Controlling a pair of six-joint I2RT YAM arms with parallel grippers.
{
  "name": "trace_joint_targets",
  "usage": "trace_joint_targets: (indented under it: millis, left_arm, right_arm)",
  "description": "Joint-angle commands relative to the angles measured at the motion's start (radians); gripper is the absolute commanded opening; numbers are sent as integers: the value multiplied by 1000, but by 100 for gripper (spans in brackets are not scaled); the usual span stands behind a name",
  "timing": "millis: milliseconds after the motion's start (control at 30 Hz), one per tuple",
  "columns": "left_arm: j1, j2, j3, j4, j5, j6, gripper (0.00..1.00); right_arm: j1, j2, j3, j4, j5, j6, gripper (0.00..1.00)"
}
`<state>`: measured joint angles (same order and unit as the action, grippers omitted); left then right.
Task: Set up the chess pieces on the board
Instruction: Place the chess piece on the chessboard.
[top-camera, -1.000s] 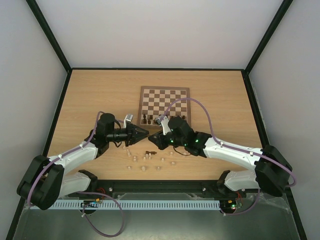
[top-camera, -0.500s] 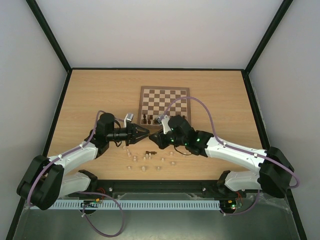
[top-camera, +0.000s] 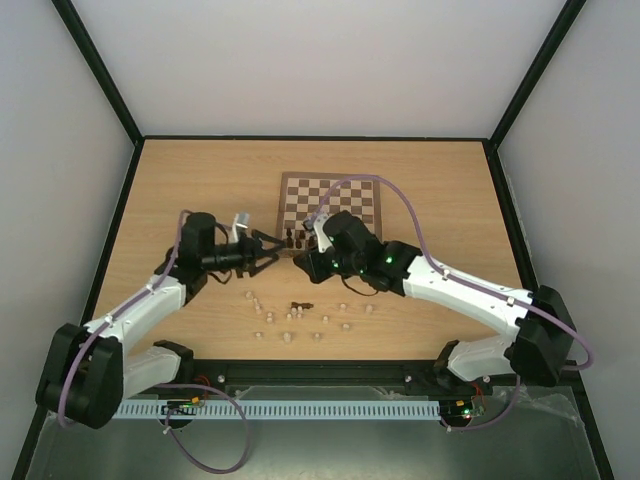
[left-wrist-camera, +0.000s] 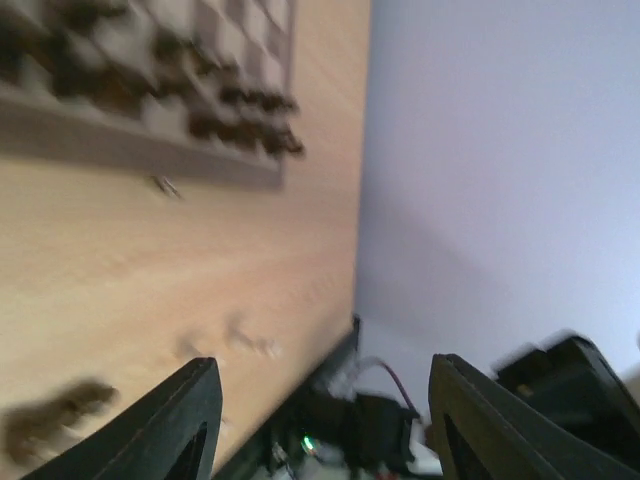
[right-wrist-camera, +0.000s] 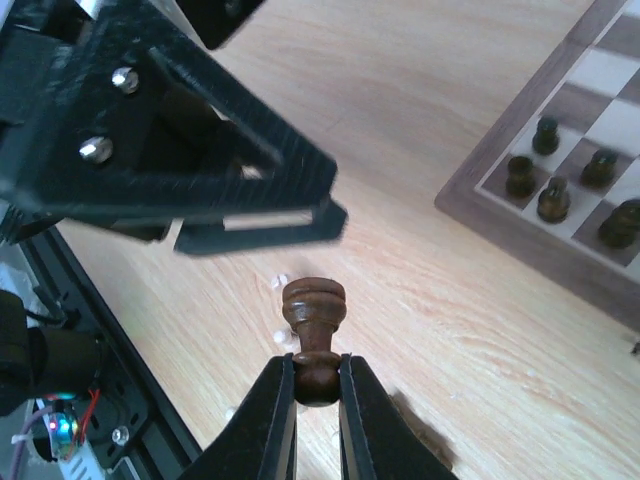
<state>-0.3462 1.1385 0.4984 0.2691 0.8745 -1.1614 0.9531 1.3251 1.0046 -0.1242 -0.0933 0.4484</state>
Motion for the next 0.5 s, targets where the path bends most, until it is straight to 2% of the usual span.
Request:
trace_joint_targets:
  millis: [0, 167, 467]
  left_arm:
    - [138, -34, 74, -317, -113, 236, 61]
    - [225, -52, 112, -382, -135, 311, 65]
    - [257, -48, 82, -386, -119, 361, 67]
  right_arm:
    - [-1, 37, 146, -197, 50, -33, 4]
    - [-5, 156, 313, -421, 113, -38, 4]
    - [-106, 507, 730, -771, 238, -53, 5]
